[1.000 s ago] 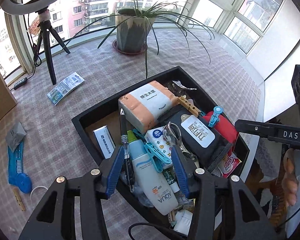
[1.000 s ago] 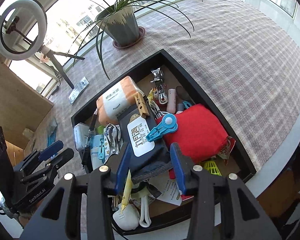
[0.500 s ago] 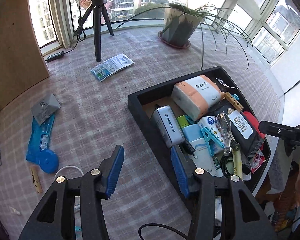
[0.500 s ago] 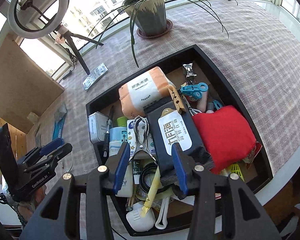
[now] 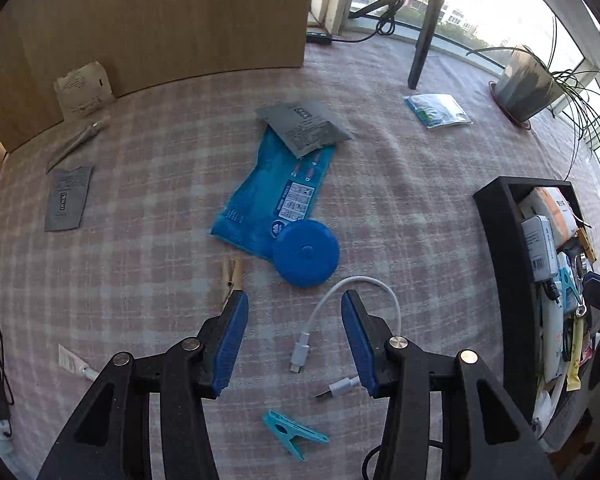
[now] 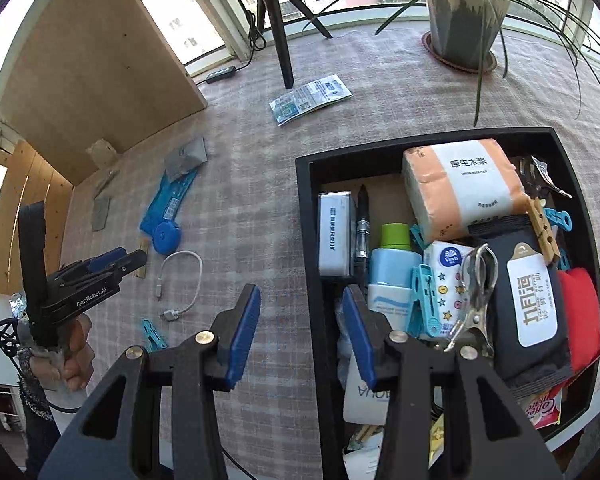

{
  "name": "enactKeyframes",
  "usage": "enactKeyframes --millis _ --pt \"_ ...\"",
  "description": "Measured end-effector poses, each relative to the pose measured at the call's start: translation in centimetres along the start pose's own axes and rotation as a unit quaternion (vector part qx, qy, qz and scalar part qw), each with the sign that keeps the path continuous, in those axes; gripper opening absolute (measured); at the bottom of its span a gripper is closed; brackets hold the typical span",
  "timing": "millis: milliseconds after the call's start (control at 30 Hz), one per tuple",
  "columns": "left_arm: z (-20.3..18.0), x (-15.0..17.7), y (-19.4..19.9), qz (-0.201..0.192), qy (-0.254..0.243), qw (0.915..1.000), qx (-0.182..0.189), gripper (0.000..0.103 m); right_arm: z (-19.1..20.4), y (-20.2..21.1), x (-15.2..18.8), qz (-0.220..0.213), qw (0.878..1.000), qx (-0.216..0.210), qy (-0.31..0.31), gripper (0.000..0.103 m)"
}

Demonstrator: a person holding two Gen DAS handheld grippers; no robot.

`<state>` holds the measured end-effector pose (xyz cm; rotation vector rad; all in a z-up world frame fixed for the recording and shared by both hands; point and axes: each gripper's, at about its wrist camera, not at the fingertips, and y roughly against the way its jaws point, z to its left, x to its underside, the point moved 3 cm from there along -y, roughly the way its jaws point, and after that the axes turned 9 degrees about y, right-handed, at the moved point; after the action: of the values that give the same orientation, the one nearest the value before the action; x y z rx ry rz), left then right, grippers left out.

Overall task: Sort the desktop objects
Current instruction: 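Move both tools back over the remaining items on the table, then grasp the wooden clothespin with the left tool while the right tool grasps the blue tape measure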

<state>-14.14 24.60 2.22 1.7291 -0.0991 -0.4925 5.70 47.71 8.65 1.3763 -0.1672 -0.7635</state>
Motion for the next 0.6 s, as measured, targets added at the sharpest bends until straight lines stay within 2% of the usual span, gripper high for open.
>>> enactKeyframes --millis 33,100,133,400,600 --pt "1.0 0.0 -0.2 0.002 0.01 0.9999 -0.004 0.045 1.0 -0.7 -0.5 0.004 1.0 -0.003 0.012 0.044" --pt "2.8 0.1 -0.6 0.006 0.026 0.9996 -0.011 0.044 3.0 -1.9 -1.4 0.011 0.999 -0.01 0.031 0.056" --pt "3.4 0.2 -0.8 0.007 0.032 0.9994 -0.013 0.043 3.8 -2.5 -1.9 0.013 0.999 -0.014 0.039 0.057" --pt "4.5 0.8 -2.7 0.02 0.047 0.9986 -0.012 0.041 10.0 -8.0 -5.3 0.052 0.994 -0.027 0.098 0.057" --pt "4.0 1.3 -4.4 0.026 0.054 0.9982 -0.012 0.027 13.5 -12.2 -7.0 0.08 0.989 -0.033 0.118 0.058"
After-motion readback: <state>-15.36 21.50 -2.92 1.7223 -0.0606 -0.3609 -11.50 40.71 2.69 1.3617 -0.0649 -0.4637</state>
